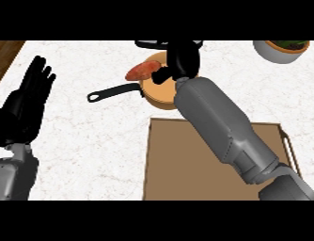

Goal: Pick the sweet potato from the tray and place it in the pot

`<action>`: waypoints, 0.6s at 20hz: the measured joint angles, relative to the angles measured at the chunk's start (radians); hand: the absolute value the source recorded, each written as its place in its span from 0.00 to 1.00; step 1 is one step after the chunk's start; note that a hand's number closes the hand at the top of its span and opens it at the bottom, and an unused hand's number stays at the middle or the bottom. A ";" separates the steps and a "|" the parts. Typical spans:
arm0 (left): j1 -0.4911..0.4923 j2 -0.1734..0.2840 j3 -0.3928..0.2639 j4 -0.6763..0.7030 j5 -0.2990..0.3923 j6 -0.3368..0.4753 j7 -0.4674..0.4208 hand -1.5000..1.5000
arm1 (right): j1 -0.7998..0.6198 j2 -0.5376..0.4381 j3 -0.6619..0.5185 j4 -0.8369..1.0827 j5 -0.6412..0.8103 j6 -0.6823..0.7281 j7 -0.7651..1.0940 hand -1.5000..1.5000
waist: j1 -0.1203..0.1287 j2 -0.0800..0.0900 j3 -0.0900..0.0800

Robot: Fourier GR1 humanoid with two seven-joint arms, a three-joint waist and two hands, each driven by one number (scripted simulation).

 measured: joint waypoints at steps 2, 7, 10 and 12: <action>0.001 0.002 0.001 0.003 -0.002 -0.002 -0.002 0.50 | 0.007 0.001 -0.033 0.012 -0.067 0.014 -0.076 0.00 | 0.006 0.002 0.000; 0.002 -0.003 0.002 0.012 0.003 -0.009 -0.013 0.50 | 0.040 0.003 -0.130 -0.027 -0.240 -0.017 -0.279 0.00 | 0.014 0.005 0.001; 0.002 -0.004 0.004 0.018 -0.004 -0.004 -0.017 0.50 | 0.051 0.003 -0.199 -0.054 -0.339 -0.022 -0.380 0.00 | 0.004 0.001 0.001; 0.013 0.000 0.011 0.008 -0.001 -0.005 -0.015 0.50 | 0.052 -0.001 -0.253 -0.054 -0.390 -0.009 -0.438 0.00 | -0.005 -0.003 0.001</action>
